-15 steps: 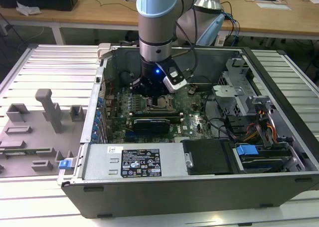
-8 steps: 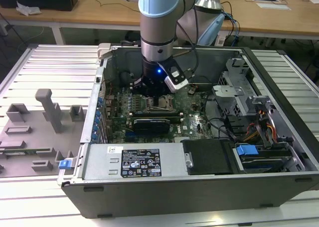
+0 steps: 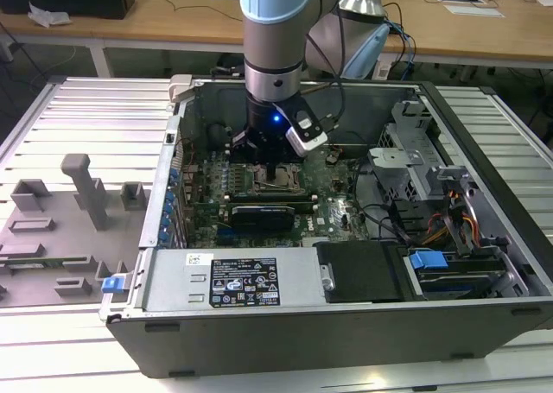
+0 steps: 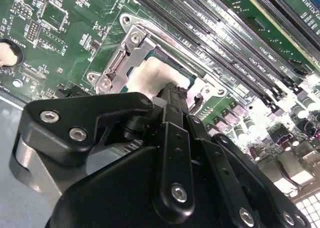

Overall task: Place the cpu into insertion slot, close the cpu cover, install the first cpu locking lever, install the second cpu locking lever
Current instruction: 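Close the cpu cover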

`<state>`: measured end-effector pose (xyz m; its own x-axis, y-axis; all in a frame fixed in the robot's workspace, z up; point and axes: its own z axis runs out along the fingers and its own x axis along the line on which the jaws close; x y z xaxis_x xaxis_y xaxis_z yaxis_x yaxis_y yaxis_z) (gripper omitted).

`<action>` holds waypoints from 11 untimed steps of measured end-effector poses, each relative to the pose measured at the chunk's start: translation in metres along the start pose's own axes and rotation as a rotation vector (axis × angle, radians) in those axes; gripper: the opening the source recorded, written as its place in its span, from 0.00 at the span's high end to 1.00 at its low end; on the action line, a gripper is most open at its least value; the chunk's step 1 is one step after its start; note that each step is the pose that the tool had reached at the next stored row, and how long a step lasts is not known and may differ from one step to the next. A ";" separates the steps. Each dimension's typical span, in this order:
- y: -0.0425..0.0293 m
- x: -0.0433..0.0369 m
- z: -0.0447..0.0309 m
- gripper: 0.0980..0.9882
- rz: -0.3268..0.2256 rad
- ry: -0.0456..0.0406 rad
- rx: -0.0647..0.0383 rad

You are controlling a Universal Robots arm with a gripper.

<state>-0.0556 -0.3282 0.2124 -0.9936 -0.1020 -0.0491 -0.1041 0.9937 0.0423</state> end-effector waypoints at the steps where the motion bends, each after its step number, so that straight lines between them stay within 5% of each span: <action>1: 0.0000 0.0001 -0.0001 0.99 -0.008 0.0009 0.003; 6: 0.0023 0.0016 0.0008 0.99 -0.049 0.0025 0.003; 11: 0.0038 0.0120 0.0011 0.99 -0.056 0.0026 0.002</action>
<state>-0.0678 -0.3256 0.2109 -0.9863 -0.1579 -0.0487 -0.1597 0.9864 0.0376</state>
